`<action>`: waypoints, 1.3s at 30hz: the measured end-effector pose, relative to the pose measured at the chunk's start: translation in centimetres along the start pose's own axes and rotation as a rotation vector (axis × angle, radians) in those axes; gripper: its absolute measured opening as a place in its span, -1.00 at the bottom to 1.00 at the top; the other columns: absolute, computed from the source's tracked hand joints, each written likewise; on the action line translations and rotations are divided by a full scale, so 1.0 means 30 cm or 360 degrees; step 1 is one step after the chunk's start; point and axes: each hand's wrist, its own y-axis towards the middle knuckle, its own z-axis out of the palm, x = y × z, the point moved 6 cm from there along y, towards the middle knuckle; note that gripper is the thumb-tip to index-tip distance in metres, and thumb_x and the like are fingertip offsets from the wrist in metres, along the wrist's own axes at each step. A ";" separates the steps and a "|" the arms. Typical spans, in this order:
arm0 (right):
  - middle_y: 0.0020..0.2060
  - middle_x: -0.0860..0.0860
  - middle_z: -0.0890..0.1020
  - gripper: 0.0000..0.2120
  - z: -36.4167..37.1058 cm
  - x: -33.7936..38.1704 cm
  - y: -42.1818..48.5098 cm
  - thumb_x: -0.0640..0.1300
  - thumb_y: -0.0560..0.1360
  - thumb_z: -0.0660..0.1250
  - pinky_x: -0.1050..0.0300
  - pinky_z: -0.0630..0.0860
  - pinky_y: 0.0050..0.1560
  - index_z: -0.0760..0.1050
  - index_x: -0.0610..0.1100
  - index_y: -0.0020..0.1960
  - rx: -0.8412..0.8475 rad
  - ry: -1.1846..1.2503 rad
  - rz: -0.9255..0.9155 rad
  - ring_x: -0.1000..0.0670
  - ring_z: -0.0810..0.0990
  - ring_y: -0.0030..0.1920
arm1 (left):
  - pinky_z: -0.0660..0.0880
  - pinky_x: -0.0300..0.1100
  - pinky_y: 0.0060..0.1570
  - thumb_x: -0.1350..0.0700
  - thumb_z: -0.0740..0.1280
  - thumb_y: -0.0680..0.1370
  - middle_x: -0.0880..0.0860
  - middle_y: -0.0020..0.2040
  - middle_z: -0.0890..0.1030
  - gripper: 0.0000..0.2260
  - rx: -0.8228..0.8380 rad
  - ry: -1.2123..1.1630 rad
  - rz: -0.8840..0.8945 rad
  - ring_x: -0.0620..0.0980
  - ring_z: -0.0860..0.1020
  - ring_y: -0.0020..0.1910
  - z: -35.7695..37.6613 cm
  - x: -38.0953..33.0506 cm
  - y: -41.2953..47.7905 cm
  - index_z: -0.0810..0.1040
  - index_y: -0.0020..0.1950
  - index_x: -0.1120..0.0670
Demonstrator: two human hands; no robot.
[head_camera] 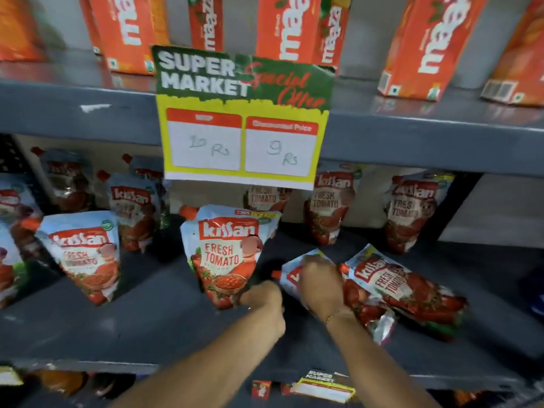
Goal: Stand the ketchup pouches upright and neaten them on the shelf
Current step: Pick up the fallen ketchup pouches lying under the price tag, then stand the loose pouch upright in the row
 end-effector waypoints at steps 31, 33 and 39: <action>-0.01 -0.19 0.62 -0.87 -0.194 -0.431 0.044 -0.20 0.47 0.23 -0.01 0.53 0.06 0.54 -0.20 -0.13 0.0256 0.0519 -0.0034 -0.22 0.57 0.09 | 0.34 -0.20 -0.34 0.33 0.23 0.56 0.10 -0.36 0.42 -0.71 -0.0235 0.0112 0.0334 0.03 0.42 -0.35 0.180 0.122 -0.143 0.35 -0.35 0.14; 0.17 -0.18 0.55 -0.74 -0.235 -0.569 0.072 -0.13 0.49 0.19 -0.05 0.45 0.20 0.50 -0.18 0.12 0.0190 0.0142 0.0216 -0.21 0.50 0.21 | 0.42 -0.18 -0.25 0.30 0.17 0.60 0.14 -0.18 0.53 -0.83 -0.0016 -0.0043 0.0063 0.09 0.49 -0.15 0.274 0.226 -0.150 0.48 -0.15 0.21; 0.18 -0.16 0.59 -0.60 -0.257 -0.805 0.030 -0.09 0.45 0.33 0.12 0.52 0.03 0.47 -0.24 0.23 0.0726 0.0248 0.0544 -0.13 0.60 0.13 | 0.36 -0.02 0.32 0.18 0.28 0.58 0.24 0.45 0.37 -0.55 0.0560 0.0146 -0.0286 0.19 0.37 0.42 0.571 0.339 -0.287 0.31 0.45 0.28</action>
